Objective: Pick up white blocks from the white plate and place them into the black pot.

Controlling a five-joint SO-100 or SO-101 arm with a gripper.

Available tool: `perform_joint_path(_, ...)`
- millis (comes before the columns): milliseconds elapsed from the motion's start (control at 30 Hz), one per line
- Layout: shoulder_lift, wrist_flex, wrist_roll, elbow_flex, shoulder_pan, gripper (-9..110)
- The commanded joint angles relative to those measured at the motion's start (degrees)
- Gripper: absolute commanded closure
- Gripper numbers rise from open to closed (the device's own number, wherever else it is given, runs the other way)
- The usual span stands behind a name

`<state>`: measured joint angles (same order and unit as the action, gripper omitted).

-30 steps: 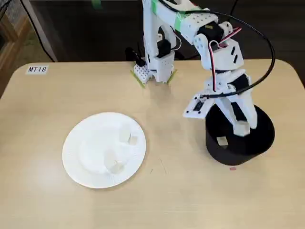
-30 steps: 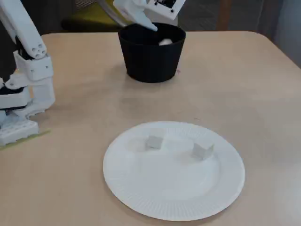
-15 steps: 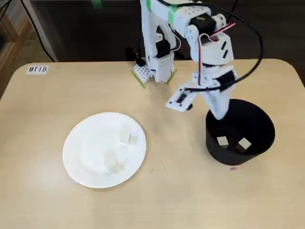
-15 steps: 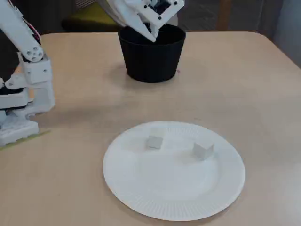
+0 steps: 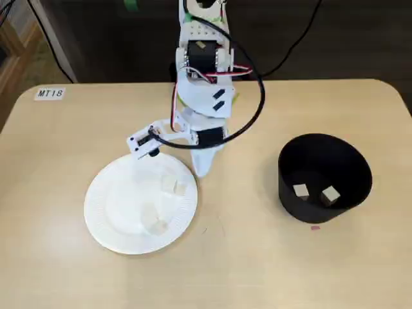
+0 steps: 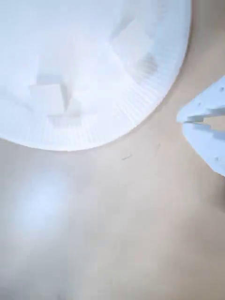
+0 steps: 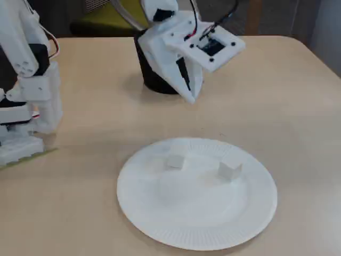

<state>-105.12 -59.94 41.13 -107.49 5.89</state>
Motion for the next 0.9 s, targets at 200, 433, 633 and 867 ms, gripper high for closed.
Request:
perform_joint_path(200,8.5,3.3,11.6,6.9,5.8,104)
perform_joint_path(433,12.3,6.0,15.4,7.4,10.1,75)
perform_joint_path(633,13.5,6.6,16.7,8.2,13.6,74)
perform_joint_path(867,17.5,6.6,18.5,10.9,13.6,78)
